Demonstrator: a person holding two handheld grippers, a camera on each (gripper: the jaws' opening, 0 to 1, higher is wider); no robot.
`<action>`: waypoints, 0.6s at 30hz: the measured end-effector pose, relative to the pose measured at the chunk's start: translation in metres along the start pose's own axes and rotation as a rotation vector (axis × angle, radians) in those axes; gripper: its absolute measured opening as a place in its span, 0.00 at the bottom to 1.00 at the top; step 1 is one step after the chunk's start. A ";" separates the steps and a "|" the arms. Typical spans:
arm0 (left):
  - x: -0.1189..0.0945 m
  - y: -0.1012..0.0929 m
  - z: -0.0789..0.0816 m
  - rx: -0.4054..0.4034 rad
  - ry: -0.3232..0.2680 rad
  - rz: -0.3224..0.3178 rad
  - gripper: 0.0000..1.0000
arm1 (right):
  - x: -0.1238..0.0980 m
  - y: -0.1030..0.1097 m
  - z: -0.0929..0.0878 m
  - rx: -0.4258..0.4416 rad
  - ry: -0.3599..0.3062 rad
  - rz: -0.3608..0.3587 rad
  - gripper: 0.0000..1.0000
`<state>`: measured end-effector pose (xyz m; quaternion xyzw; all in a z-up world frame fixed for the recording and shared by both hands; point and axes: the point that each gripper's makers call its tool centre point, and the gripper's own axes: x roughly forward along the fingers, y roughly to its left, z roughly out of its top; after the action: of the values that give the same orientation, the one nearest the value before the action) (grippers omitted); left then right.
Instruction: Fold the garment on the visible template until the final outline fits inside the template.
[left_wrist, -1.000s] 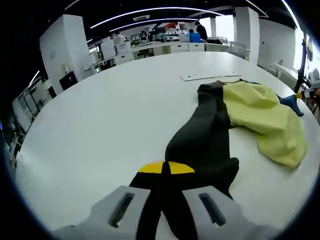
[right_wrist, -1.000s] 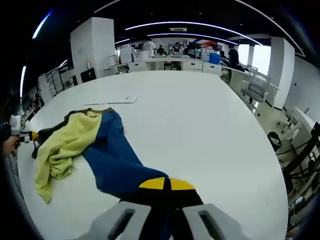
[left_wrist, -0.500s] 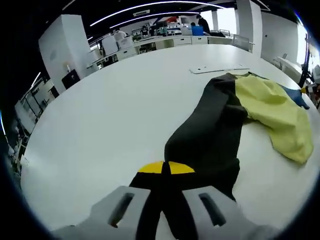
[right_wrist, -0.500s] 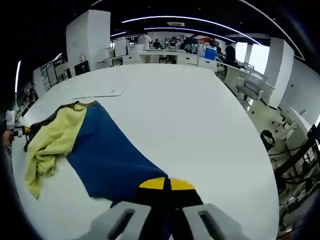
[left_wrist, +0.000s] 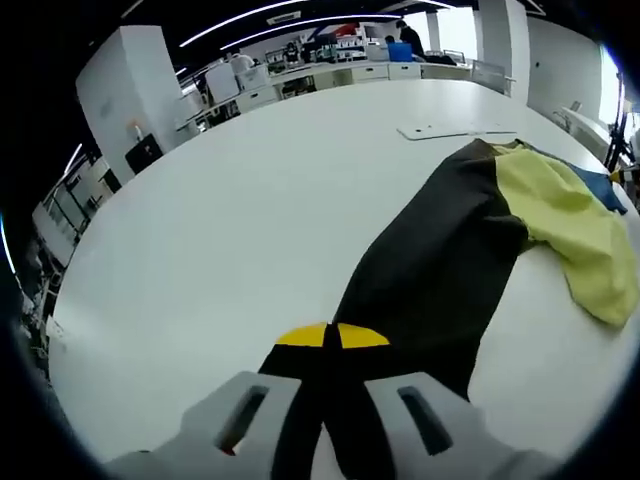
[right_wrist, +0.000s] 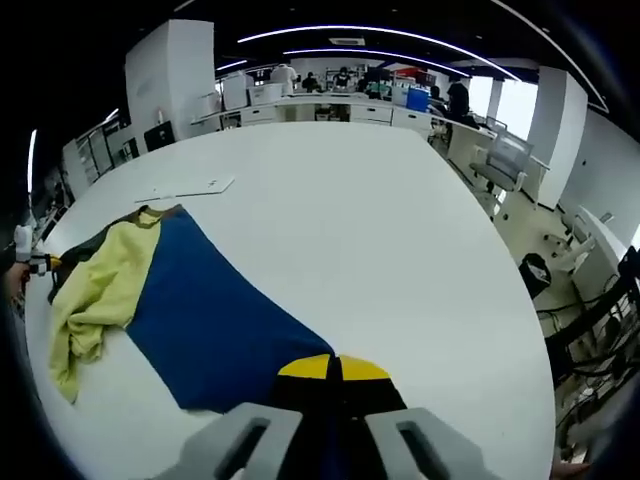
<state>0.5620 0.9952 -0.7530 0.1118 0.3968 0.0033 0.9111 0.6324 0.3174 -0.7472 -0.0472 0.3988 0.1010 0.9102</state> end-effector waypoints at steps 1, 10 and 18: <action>0.000 0.000 0.000 0.008 0.003 0.007 0.00 | 0.000 0.000 0.000 0.001 0.000 0.001 0.00; -0.013 -0.001 0.003 0.013 -0.028 0.029 0.34 | -0.004 0.004 0.002 0.022 -0.022 0.003 0.13; -0.034 -0.011 0.009 -0.078 -0.125 -0.022 0.67 | -0.019 0.041 0.017 0.019 -0.091 0.107 0.60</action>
<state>0.5446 0.9793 -0.7250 0.0720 0.3399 0.0018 0.9377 0.6226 0.3573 -0.7217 -0.0124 0.3600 0.1476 0.9211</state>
